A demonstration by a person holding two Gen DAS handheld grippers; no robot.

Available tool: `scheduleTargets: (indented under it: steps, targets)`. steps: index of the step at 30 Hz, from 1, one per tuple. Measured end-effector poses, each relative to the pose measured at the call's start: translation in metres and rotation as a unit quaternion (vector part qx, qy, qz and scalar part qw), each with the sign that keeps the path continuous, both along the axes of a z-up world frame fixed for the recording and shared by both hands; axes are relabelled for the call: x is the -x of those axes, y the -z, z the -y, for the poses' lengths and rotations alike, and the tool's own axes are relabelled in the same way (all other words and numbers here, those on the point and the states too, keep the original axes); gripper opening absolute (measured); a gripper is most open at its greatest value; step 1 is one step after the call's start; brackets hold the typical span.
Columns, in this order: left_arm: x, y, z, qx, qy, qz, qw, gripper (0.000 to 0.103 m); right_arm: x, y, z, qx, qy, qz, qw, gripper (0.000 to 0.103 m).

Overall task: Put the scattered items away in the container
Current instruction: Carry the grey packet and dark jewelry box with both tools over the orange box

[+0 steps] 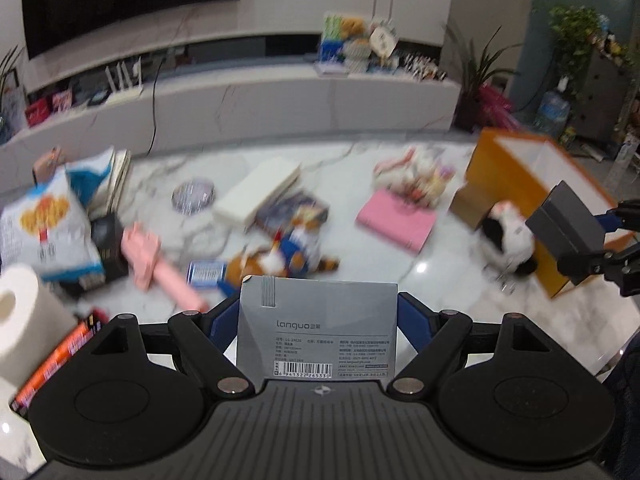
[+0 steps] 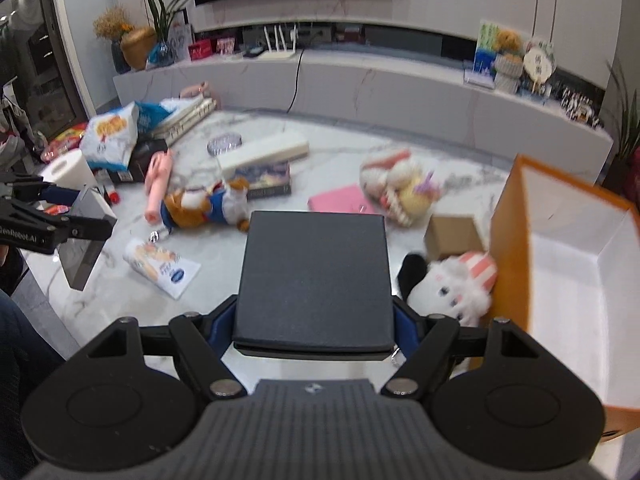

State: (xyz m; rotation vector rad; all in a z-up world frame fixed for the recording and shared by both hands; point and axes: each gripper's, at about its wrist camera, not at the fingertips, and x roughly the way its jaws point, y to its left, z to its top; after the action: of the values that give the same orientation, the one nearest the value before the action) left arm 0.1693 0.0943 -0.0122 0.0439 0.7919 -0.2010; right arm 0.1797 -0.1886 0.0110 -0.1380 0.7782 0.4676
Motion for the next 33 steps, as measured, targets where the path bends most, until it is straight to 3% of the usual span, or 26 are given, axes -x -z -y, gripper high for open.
scheduleTargets:
  steps: [8,21,25,33]
  targets:
    - [0.005,-0.049,0.026,-0.015,0.029,0.051,0.9981,0.095,0.022,-0.048,0.025,0.0,0.014,0.053,0.998,0.078]
    - [0.006,-0.066,0.075,-0.007,0.081,0.063,0.9947,0.095,0.049,-0.067,0.059,-0.008,0.037,0.082,0.996,0.078]
    - [-0.008,-0.078,0.11,0.014,0.123,0.072,0.9897,0.095,0.048,-0.074,0.082,0.002,0.051,0.091,0.995,0.078]
    - [-0.037,-0.105,0.19,0.019,0.214,0.098,0.9717,0.095,0.034,-0.096,0.13,0.042,0.075,0.114,0.99,0.078]
